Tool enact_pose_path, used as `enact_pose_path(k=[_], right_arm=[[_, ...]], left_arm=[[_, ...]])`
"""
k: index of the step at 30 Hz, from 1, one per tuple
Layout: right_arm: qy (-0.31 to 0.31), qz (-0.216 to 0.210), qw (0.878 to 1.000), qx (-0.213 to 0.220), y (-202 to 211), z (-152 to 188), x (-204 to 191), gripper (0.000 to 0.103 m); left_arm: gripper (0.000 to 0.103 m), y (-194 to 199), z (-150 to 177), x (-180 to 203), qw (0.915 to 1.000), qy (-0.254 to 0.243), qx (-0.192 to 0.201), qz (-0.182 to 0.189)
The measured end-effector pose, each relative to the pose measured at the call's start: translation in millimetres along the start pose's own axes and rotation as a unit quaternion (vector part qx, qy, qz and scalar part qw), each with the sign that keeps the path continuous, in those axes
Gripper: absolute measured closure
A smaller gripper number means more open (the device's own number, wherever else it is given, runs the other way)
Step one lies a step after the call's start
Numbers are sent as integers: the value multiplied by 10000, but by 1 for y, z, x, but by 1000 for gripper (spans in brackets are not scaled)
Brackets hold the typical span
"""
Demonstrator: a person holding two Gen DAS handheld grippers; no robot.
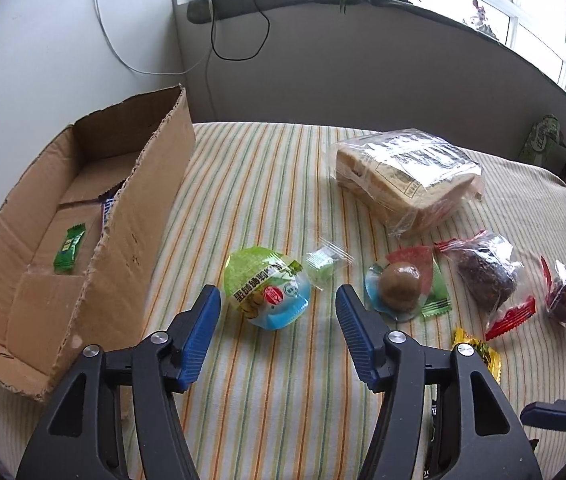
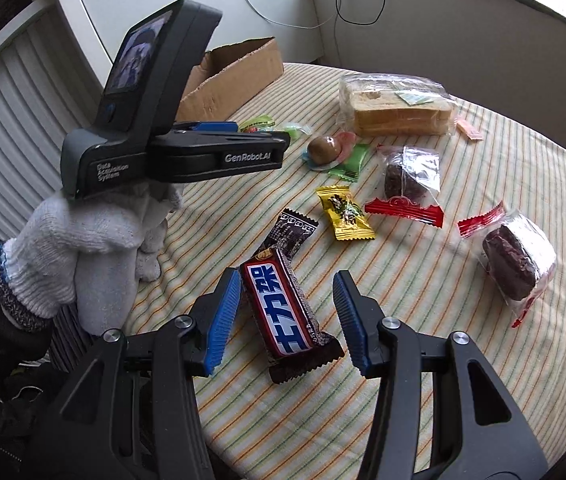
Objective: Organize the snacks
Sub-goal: 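Grasp the green jelly cup with the left tool while the right tool grasps a Snickers bar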
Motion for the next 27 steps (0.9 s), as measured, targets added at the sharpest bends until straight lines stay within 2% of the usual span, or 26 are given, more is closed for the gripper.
enact_pose_path(k=[4, 7, 8, 10, 12, 15, 20, 21, 27], right_arm=[[95, 72, 9999, -71, -5, 3, 0, 52], [119, 74, 9998, -115, -7, 5, -1, 52], [126, 82, 9998, -117, -6, 5, -1, 52], [140, 105, 9998, -118, -5, 5, -2, 54], [139, 43, 9998, -158, -4, 5, -5, 67], [198, 151, 9995, -173, -2, 6, -7, 69], [-73, 143, 9997, -162, 4, 9, -2, 74], [-116, 165, 9997, -147, 6, 9, -1, 78], [-319, 247, 9991, -112, 14, 12, 3, 82]], left_arm=[[45, -12, -3, -1, 9999, 18, -120, -28], [55, -13, -6, -3, 9999, 55, -112, 21], [61, -12, -6, -3, 9999, 56, -98, 21], [61, -12, -5, -2, 10000, 33, -88, 28], [61, -11, -4, -2, 9999, 19, -83, 73], [62, -5, 0, 1, 9999, 1, -77, 142], [62, 10, 8, 4, 9995, -43, -23, 305], [62, 14, 10, 4, 9994, -28, -11, 358], [62, 34, 19, 9, 9982, -70, 81, 595]])
Point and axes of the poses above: each gripper's, at about its wrist camera, not at the fingertips, and y roughly against the way its jaws point, x to its right, z to its underside, the point moved 6 cm from there along -y, roughly the way its jaws point, and after that the axes turned 3 degrees about z, right-handed, at the moved point
